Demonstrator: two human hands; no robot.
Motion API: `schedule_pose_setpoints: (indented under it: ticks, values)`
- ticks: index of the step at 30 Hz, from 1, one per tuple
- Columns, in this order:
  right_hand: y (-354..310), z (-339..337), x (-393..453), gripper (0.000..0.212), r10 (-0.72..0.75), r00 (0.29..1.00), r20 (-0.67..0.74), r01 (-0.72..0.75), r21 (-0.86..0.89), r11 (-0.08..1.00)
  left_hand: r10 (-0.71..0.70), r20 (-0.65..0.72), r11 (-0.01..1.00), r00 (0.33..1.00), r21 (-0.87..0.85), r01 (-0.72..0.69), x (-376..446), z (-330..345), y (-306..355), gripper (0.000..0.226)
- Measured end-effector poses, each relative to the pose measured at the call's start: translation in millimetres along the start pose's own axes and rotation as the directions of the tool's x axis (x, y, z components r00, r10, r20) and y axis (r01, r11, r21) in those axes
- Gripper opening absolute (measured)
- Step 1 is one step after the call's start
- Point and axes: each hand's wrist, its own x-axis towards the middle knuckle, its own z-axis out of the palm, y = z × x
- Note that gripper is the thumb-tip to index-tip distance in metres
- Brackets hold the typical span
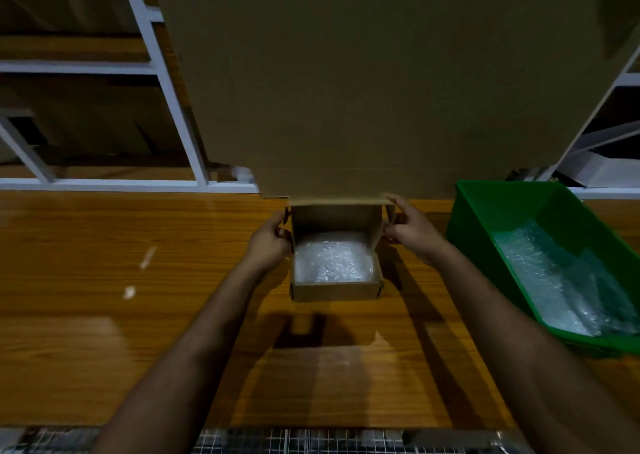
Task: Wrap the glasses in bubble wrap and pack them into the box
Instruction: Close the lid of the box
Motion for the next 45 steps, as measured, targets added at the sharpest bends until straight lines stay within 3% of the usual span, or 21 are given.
schedule_pose_setpoints:
  ticks: [3, 7, 15, 22, 33, 37, 42, 45]
  values:
    - [0, -2, -13, 0.050, -0.117, 0.989, 0.086, 0.132, -0.200, 0.971, -0.002, 0.003, 0.999, 1.000, 0.036, 0.002, -9, -2, -4, 0.044]
    - [8, -3, -29, 0.054, -0.124, 0.978, 0.168, 0.170, -0.297, 0.939, 0.014, 0.066, 1.000, 0.998, 0.006, -0.015, -17, -6, -10, 0.048]
    - [8, 10, -63, 0.042, 0.059, 0.990, 0.127, -0.067, 0.065, 0.996, -0.079, 0.074, 0.983, 0.994, -0.160, 0.090, -36, 2, -10, 0.039]
    - [11, 20, -77, 0.039, 0.121, 0.988, 0.100, -0.131, 0.101, 0.986, -0.033, 0.114, 0.992, 0.993, -0.113, 0.046, -46, 4, -22, 0.038]
    - [34, 36, -86, 0.045, 0.121, 0.992, 0.018, -0.118, -0.126, 0.985, -0.004, 0.062, 0.984, 0.998, -0.179, 0.015, -64, 13, -43, 0.033]
    - [44, 43, -88, 0.046, 0.105, 0.994, -0.022, -0.108, -0.171, 0.979, -0.012, -0.009, 0.992, 1.000, -0.126, 0.011, -68, 19, -45, 0.035]
    - [52, 41, -98, 0.053, 0.158, 0.986, -0.049, -0.161, -0.057, 0.985, -0.077, -0.122, 0.984, 0.990, -0.171, 0.056, -75, 22, -54, 0.032]
    - [58, 40, -101, 0.046, 0.217, 0.973, -0.078, -0.211, 0.073, 0.975, -0.118, -0.137, 0.976, 0.984, -0.199, 0.090, -83, 24, -59, 0.033]
